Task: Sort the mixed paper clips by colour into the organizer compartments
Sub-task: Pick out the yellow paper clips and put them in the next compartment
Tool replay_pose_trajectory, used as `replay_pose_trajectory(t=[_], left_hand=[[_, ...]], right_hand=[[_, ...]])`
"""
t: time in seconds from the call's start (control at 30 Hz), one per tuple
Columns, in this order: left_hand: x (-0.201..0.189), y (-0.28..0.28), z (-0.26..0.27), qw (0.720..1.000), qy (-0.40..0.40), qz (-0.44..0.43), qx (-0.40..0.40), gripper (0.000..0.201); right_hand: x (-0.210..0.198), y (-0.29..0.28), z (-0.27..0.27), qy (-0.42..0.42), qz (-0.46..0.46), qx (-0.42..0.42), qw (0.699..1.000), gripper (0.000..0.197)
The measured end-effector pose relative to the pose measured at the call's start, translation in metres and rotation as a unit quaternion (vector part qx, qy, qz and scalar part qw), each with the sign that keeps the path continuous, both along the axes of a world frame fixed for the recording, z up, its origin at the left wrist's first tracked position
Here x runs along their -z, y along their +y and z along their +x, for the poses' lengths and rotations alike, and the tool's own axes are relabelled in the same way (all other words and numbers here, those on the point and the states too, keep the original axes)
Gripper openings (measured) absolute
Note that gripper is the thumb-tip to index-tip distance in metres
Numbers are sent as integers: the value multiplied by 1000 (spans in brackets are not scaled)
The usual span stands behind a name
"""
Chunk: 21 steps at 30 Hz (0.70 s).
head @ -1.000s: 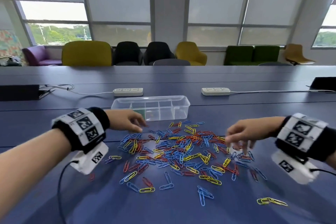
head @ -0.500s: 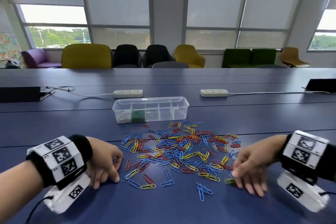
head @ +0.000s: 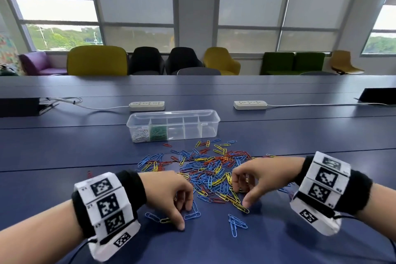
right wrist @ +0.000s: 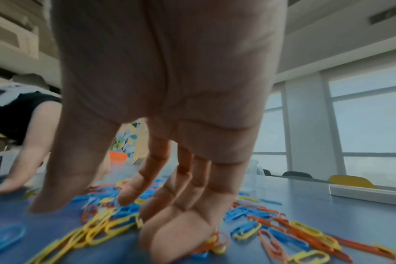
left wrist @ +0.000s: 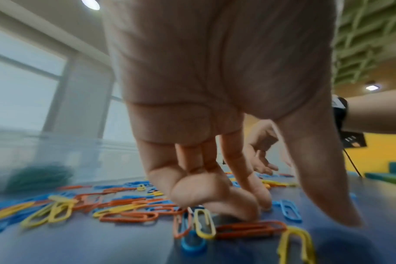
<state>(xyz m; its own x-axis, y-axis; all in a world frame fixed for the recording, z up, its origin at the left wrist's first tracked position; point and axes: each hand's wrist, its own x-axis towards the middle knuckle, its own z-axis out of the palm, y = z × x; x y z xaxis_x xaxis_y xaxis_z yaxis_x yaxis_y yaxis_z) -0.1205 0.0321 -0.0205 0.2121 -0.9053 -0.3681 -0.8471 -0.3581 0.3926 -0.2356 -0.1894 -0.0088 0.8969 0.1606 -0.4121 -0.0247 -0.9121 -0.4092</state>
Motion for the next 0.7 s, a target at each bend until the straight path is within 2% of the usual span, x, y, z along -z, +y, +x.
replay_pose_trajectory(t=[0.13, 0.27, 0.4, 0.6, 0.7], left_hand=[[3, -9, -1, 1000, -13, 14, 6, 22], [1, -7, 1, 1000, 18, 23, -3, 20], [-6, 1, 4, 999, 35, 10, -17, 27], [-3, 5, 8, 997, 41, 64, -8, 28], [-3, 5, 9, 996, 53, 66, -6, 24]], right_hand=[[11, 12, 1, -29, -73, 9, 997, 36], [16, 10, 6, -60, -107, -8, 992, 15], [16, 5, 5, -57, -86, 1, 995, 2], [11, 1, 1, -91, -52, 21, 994, 21], [5, -1, 1, -113, -9, 49, 992, 21]])
